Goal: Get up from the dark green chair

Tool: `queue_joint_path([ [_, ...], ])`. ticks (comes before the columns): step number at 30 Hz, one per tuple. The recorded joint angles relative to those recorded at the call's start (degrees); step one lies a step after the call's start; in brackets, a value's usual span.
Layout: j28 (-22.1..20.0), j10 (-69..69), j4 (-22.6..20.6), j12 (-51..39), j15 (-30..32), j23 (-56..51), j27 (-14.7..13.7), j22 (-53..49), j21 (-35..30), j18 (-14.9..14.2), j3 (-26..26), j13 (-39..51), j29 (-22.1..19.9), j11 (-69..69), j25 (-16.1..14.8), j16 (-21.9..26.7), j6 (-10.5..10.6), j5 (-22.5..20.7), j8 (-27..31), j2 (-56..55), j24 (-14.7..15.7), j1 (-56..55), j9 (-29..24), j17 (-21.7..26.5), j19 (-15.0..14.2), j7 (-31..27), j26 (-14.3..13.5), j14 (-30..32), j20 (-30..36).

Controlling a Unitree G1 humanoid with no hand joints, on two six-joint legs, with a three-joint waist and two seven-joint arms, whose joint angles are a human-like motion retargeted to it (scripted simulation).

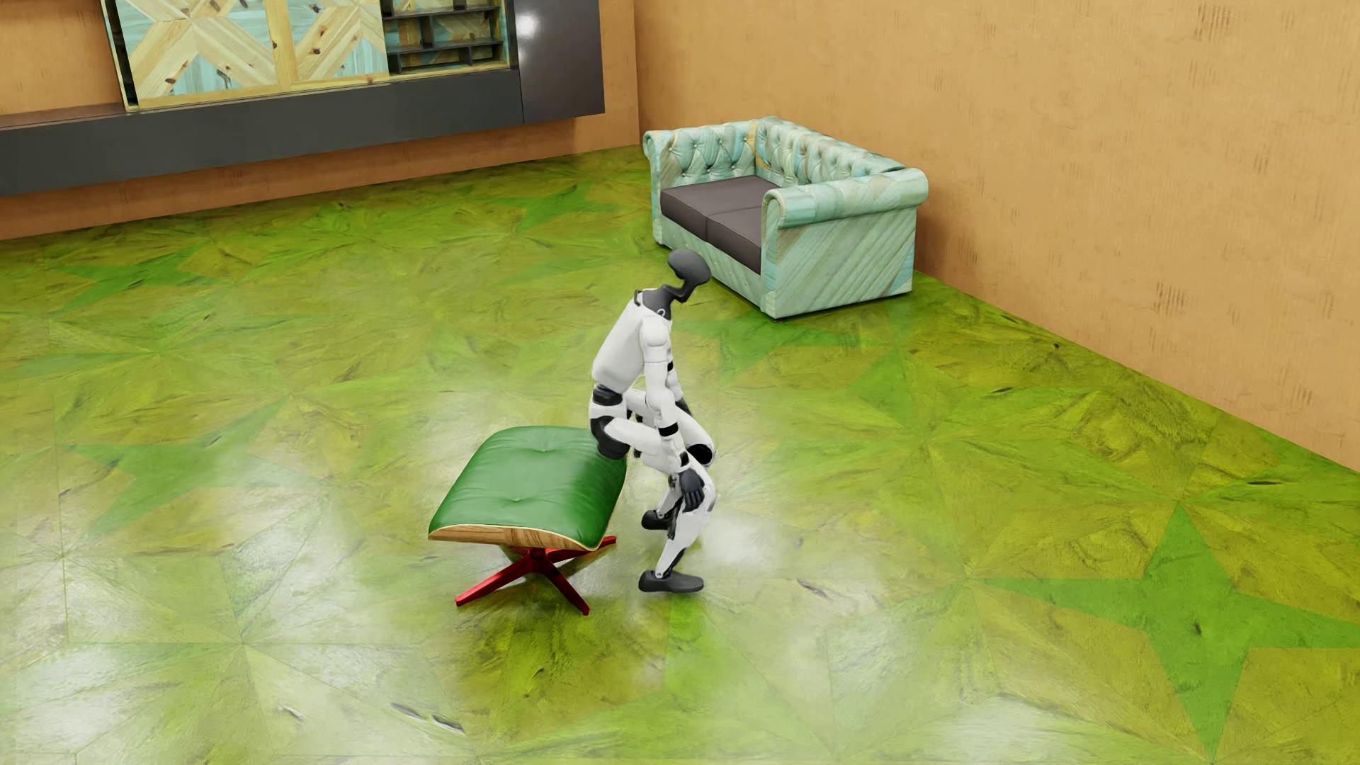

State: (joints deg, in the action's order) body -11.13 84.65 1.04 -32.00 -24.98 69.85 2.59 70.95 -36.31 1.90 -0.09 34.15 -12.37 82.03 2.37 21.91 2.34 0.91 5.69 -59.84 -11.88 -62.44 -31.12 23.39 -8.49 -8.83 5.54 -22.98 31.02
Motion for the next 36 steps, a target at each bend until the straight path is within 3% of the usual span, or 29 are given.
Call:
queue_joint_path([
  [4,2.5,-20.0,-0.4,10.9,3.6,-0.8,0.3,0.6,3.4,0.6,0.0,-9.1,1.3,-20.7,1.6,-0.2,0.0,0.2,-2.0,16.3,-2.5,17.2,7.1,1.6,-0.8,3.0,0.7,0.5,-2.7],
  [7,4.3,-37.2,-1.5,19.3,12.7,-1.1,0.3,-0.3,5.4,0.7,0.4,-16.8,2.9,-36.0,3.5,0.5,-1.0,0.8,-3.1,28.7,-3.9,32.1,12.4,3.5,-3.3,4.2,-0.1,5.1,-4.1],
  [8,5.0,-43.0,-1.1,21.5,15.0,-1.1,0.3,-0.3,5.8,0.5,0.3,-18.5,4.0,-37.8,4.3,0.8,-1.1,1.3,-3.4,30.8,-3.8,36.6,14.1,4.0,-4.9,5.1,-0.2,8.6,-5.6],
  [10,4.5,-52.5,0.1,24.9,19.0,-0.4,0.6,0.4,6.8,-0.8,-0.6,-20.2,5.1,-36.5,4.7,1.3,-1.0,2.9,-4.1,31.7,-3.1,44.8,16.6,4.4,-10.9,7.6,-0.2,11.1,-8.6],
  [12,3.8,-59.7,1.4,27.1,20.8,-0.2,0.7,1.9,7.9,-1.8,-1.6,-21.2,5.0,-37.1,4.6,1.8,-0.6,4.2,-5.3,32.5,-2.6,52.5,18.2,4.5,-12.3,10.5,0.2,11.8,-10.3],
  [18,4.1,-68.7,4.1,26.6,21.4,1.4,1.2,3.6,8.8,-3.6,-1.8,-22.6,6.0,-62.6,4.4,1.8,0.4,7.3,-7.0,36.6,-2.2,67.6,22.5,5.6,-6.4,15.3,-0.4,9.2,-13.2],
  [20,2.8,-69.0,6.2,26.3,22.8,1.7,1.3,2.2,9.1,-5.7,-2.1,-22.8,6.5,-61.2,5.0,2.1,0.8,6.8,-8.4,38.0,-1.4,71.6,23.2,5.5,-6.9,16.3,-1.3,9.9,-14.0],
  [21,1.8,-67.5,8.0,26.4,24.1,1.8,1.1,1.6,9.3,-7.6,-2.2,-22.8,6.9,-59.8,5.5,2.3,1.0,5.8,-9.1,38.4,-0.7,72.8,23.3,4.9,-6.8,16.9,-1.9,11.2,-14.4],
  [23,1.1,-57.3,11.4,27.6,24.4,1.7,1.2,0.5,8.0,-12.2,-2.1,-23.5,6.4,-59.6,6.0,2.7,1.1,2.9,-9.1,41.8,-0.6,70.8,23.8,3.9,-2.7,15.8,-2.2,17.8,-15.1],
  [25,0.5,-40.3,12.6,27.6,24.5,0.8,1.4,0.1,6.3,-12.9,-0.3,-23.5,6.1,-64.5,7.3,1.6,1.9,0.8,-10.0,48.1,-0.3,62.8,23.0,4.9,1.7,13.0,-1.9,26.5,-17.5],
  [27,-0.4,-28.2,10.3,28.5,23.5,0.4,1.4,0.1,3.5,-11.2,2.3,-22.2,5.0,-66.7,7.1,0.1,1.8,-0.1,-10.8,52.6,-0.2,53.9,21.4,6.1,2.2,9.8,-1.8,22.4,-20.0],
  [29,1.7,-28.6,6.1,29.8,21.4,0.7,1.4,0.7,2.5,-8.9,4.5,-20.9,4.2,-68.6,6.3,-1.2,1.6,-0.7,-10.8,56.5,-1.9,46.3,20.8,6.9,2.9,7.5,-1.0,18.3,-21.4],
  [31,3.4,-40.1,1.5,30.4,18.8,0.3,0.7,1.7,2.8,-7.1,6.1,-20.2,4.2,-71.0,4.9,-2.4,1.5,-0.8,-11.0,60.7,-2.5,40.6,20.6,8.2,2.5,6.3,-0.6,17.4,-22.2],
  [33,2.5,-58.5,-2.5,31.1,16.7,0.7,0.0,3.1,1.9,-6.2,7.1,-20.1,3.4,-72.8,4.2,-3.2,1.7,-1.3,-11.4,64.9,-1.1,39.2,20.8,9.0,2.6,6.6,-0.9,21.5,-22.5],
  [35,2.7,-71.3,-3.5,32.8,15.9,1.3,-0.2,3.5,1.2,-6.7,7.5,-20.3,3.9,-72.5,4.4,-2.8,1.9,-2.3,-12.3,68.6,-0.6,41.0,21.8,8.7,3.0,8.0,-0.5,27.3,-23.1],
  [36,2.9,-71.6,-3.1,33.8,15.7,1.5,-0.1,3.9,1.6,-6.9,7.5,-20.5,4.3,-70.8,4.9,-2.1,1.8,-2.9,-12.5,70.2,-0.6,42.2,22.4,8.1,2.7,9.1,-0.2,26.6,-23.7],
])
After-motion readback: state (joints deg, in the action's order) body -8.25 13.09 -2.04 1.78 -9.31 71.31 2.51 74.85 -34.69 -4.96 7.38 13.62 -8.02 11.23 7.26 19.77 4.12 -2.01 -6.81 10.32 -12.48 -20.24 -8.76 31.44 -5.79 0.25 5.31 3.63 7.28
